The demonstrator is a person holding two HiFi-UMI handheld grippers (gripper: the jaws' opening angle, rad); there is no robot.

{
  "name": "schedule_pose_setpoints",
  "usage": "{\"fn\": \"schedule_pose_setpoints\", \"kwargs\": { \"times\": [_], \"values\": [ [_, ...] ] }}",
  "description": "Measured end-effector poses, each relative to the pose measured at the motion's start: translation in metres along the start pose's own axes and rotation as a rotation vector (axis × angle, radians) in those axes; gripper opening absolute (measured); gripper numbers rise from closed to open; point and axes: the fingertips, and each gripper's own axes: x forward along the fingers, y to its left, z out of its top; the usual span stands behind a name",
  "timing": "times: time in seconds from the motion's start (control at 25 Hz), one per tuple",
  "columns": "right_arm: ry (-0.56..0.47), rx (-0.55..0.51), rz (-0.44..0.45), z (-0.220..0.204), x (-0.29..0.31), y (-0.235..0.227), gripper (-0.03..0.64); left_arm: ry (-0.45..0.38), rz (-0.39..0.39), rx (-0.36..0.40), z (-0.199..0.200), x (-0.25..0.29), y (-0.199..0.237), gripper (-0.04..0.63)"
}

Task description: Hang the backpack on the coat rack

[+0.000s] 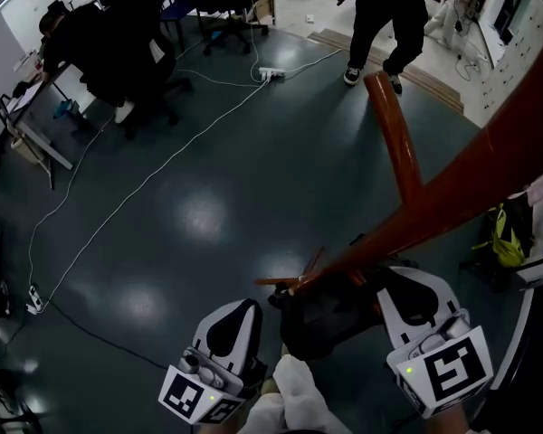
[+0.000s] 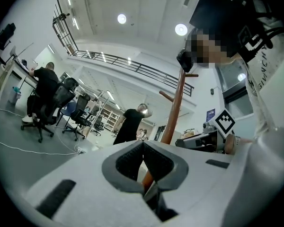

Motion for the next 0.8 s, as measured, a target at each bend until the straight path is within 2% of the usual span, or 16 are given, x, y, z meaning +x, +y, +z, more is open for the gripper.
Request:
{"fn": "schedule_pose_setpoints", "kwargs": {
  "times": [0.24,0.48,0.6,0.8],
  "values": [
    [0.123,-0.011,0.063,-0.014,0.011,0.009,0.029,-0.012,0.003,-0.012,0.003,0.0,0.005,0.011],
    [0.168,-0.047,0.11,-0.015,0.017,0.013,0.029,-0.017,0.012,-0.019,0.002,-0.002,0.007,0.011],
    [0.222,-0.057,0.168,-0.02,0.017,0.016,0.03,-0.015,0.013,-0.017,0.002,-0.003,0.008,0.011],
    [0.251,-0.08,0.23,-0.02,0.017,0.022,0.035,-0.019,0.016,-0.018,0.005,-0.003,0.006,0.011]
  ]
}}
